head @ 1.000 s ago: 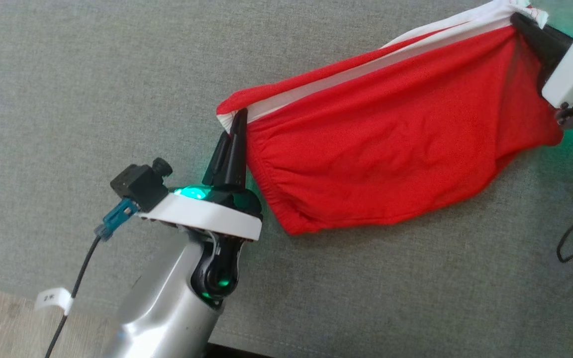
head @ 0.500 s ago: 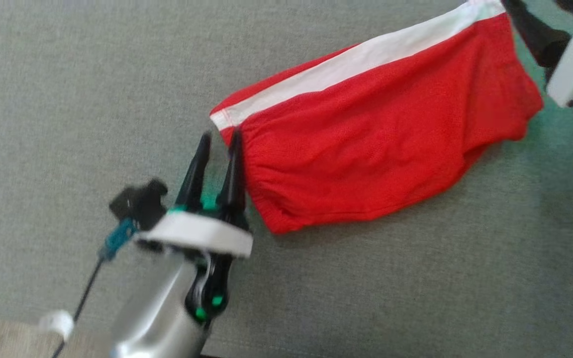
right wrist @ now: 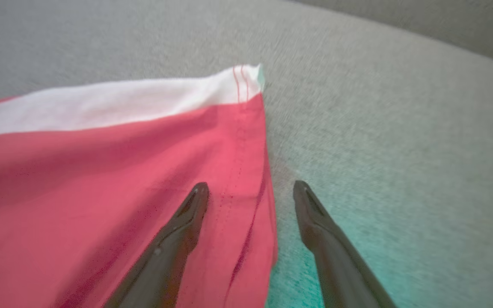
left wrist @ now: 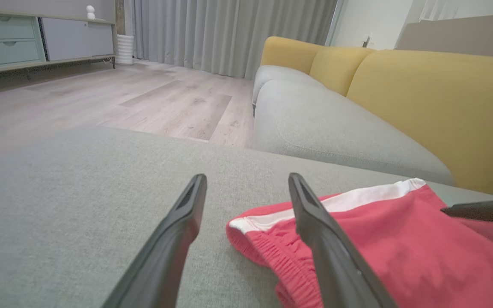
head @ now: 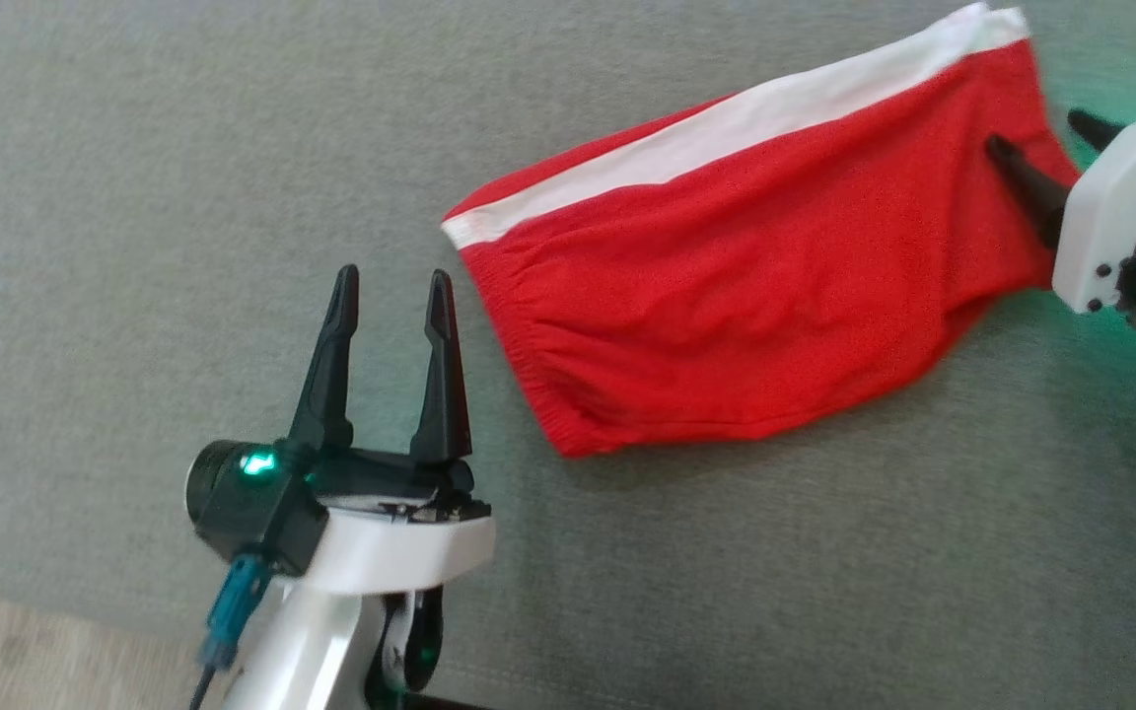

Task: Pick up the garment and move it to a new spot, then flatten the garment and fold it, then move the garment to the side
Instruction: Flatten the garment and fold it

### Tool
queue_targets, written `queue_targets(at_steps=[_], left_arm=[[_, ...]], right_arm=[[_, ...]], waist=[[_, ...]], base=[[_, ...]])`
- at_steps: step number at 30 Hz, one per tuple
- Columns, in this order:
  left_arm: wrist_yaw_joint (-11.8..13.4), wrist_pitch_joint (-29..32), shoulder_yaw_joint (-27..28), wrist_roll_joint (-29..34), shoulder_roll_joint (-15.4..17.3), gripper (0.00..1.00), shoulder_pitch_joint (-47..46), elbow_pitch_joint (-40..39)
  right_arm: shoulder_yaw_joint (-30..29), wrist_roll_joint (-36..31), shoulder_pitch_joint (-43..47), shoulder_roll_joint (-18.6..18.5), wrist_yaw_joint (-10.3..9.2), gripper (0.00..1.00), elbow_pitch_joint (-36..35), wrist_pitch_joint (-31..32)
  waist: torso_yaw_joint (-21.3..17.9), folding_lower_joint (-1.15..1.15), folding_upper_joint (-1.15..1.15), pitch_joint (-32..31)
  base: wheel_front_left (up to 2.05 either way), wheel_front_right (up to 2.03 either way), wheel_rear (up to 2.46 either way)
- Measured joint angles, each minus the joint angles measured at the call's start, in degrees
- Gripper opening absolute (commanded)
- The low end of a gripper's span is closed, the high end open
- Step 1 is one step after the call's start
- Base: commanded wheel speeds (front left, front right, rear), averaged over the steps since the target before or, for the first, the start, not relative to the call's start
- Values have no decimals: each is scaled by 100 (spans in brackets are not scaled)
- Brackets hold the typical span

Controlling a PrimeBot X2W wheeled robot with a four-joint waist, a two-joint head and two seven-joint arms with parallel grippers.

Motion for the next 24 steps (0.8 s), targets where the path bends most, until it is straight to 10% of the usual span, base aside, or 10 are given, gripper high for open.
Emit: queue_targets(at_steps=[9,11,24], left_arm=[[-417,-5,498,532,-301,100,474,-263],[-458,-5,575,573,-303,100,511,-264],[-780,-5,1043,840,-319,100,899,-264]], right_arm=[[-244,-365,-317,246,-1,100,576,40],[-260,-223,-317,358,-2,0,633,120],[-1042,388,19,928,0,0,987,-43]], waist=[[365,-1,0,143],[343,-1,0,92],[-457,0,0,-283]], base=[[0,0,0],[0,0,0],[0,0,0]])
